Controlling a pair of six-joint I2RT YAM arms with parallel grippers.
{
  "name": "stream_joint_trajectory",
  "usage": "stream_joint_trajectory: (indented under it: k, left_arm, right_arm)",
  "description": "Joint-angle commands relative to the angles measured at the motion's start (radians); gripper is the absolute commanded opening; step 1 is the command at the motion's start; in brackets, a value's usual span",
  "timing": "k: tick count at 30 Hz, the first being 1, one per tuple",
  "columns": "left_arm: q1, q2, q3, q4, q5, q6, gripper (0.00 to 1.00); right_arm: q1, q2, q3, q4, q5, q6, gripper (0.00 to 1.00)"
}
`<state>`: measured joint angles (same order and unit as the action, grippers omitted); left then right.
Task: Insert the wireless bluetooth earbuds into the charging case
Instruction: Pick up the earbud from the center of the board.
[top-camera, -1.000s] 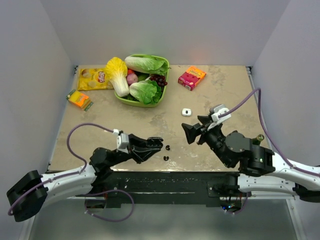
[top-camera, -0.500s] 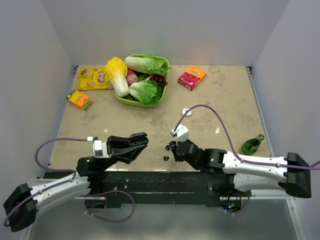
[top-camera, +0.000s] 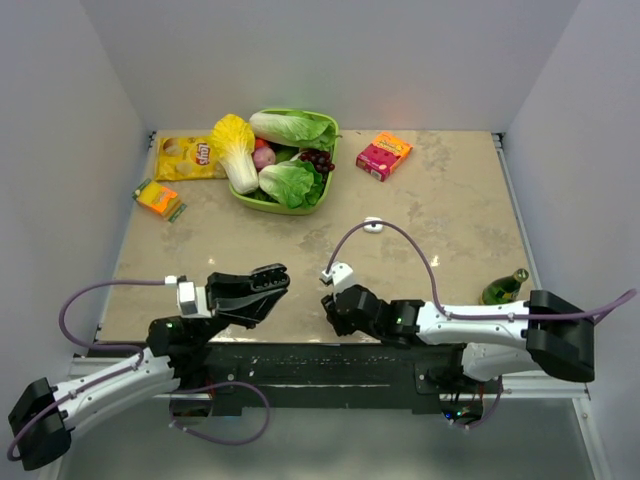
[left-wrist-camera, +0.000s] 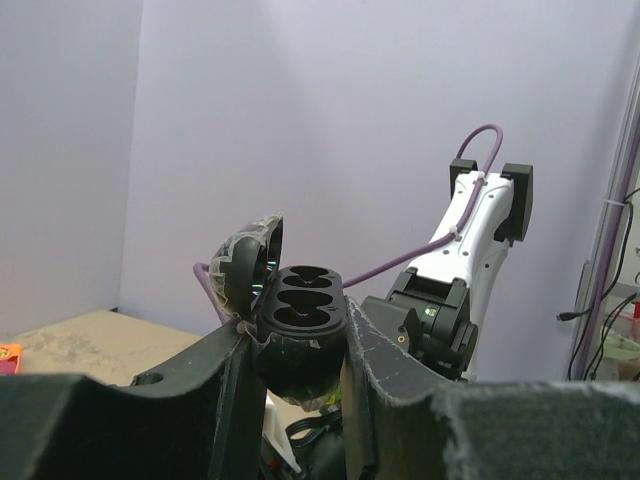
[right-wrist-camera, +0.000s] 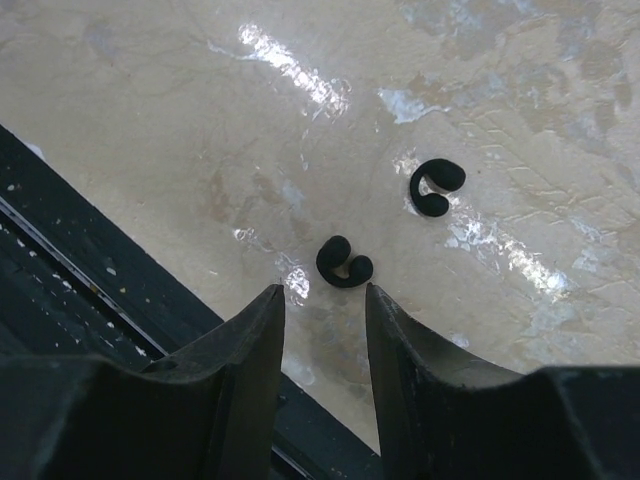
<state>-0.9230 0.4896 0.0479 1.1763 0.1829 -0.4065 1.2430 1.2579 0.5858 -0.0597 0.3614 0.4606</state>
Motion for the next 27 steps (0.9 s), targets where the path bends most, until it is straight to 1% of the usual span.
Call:
stream_joint_trajectory:
  k: [1,8,16,27]
  left_arm:
    - [0.001,-0.039,-0.171,-0.001,-0.023,-0.011,0.0]
    - [0.0,-0.019,-0.174,0.005,-0.016,-0.015,0.0]
    - [-0.002,-0.005,-0.172,0.008,-0.011,-0.018,0.0]
    - [-0.005,0.001,-0.178,0.009,-0.016,-0.025,0.0]
  right_arm:
    - [0.01,0.006,-0.006,0.055,-0.055,-0.04,0.41]
    - [0.01,0.078,0.014,0.093,-0.079,-0.071,0.42]
    - [0.007,0.144,0.025,0.129,-0.078,-0.082,0.41]
    - [-0.03,0.172,0.032,0.142,-0.062,-0.077,0.4]
